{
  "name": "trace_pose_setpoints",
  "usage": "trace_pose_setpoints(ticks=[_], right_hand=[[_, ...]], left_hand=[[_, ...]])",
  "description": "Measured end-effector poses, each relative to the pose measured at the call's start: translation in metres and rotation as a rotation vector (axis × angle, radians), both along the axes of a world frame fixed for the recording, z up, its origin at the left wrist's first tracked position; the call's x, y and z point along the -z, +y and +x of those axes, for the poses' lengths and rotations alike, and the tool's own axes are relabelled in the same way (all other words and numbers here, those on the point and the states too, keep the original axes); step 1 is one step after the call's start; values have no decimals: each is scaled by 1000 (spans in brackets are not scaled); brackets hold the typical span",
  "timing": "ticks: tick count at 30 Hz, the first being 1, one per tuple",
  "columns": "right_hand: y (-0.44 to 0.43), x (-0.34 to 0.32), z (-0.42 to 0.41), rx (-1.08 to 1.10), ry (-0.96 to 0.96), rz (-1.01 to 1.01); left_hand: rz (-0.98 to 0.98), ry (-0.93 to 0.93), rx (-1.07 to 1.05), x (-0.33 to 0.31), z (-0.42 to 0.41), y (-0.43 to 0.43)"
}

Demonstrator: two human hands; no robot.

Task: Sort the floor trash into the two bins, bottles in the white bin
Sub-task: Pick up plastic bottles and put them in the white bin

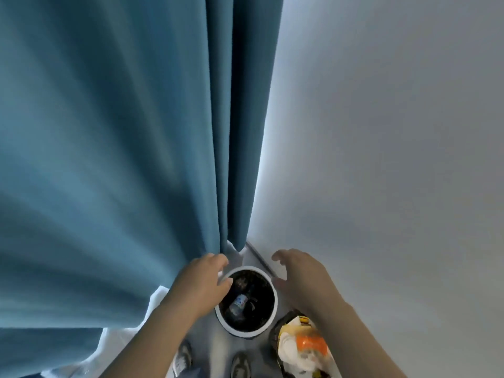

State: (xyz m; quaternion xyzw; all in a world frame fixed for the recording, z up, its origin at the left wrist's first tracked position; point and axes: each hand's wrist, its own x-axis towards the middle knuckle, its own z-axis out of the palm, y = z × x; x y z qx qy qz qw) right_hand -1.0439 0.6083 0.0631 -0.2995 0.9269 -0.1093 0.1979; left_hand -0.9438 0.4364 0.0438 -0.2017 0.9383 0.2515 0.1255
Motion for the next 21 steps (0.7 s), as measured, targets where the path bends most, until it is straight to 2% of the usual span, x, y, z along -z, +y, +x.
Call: trace_pose_setpoints(ticks=[6,12,21], right_hand=[[-69,-17,19,-300,60,-52],[-153,-26,86,-647,67,-37],[-263,-32,283,-1101,50,12]], left_hand=[[-57,40,-279,-21,62,-30],[-129,42,-588,-26,167,-65],[-106,16,-1010,-28,375,-91]])
